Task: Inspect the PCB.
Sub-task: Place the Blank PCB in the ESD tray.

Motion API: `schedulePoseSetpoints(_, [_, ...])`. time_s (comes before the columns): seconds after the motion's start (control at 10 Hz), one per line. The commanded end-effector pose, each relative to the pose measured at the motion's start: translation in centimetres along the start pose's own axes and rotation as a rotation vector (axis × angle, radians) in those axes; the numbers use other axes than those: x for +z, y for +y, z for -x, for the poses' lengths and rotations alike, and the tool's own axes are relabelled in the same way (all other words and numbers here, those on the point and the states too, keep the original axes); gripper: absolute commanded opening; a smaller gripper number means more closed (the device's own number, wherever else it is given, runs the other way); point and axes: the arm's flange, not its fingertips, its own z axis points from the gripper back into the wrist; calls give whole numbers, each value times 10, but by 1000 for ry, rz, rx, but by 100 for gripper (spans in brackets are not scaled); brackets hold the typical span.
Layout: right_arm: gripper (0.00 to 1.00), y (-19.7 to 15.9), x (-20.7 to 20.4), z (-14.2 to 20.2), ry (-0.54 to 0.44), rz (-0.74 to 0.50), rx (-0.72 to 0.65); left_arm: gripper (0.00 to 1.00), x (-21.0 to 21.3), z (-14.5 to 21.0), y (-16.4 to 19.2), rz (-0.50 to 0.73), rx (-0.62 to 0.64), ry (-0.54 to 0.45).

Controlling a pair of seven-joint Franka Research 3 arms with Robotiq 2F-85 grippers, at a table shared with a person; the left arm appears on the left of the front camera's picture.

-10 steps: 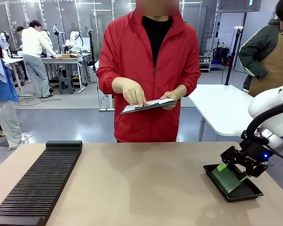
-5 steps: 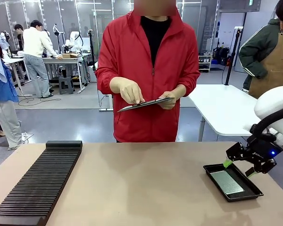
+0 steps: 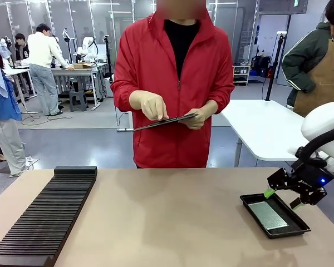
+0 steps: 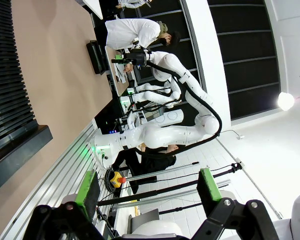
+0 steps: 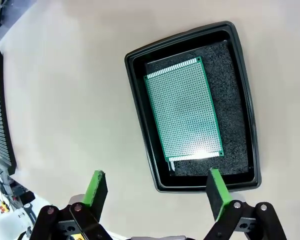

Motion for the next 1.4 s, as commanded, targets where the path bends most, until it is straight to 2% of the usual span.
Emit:
schedulePoseSetpoints(0.0, [100, 2, 0, -2, -3, 7, 4, 100, 2, 0, -1, -6, -1, 5])
schedulePoseSetpoints(1.3, [100, 2, 0, -2, -3, 7, 4, 100, 2, 0, -1, -6, -1, 5])
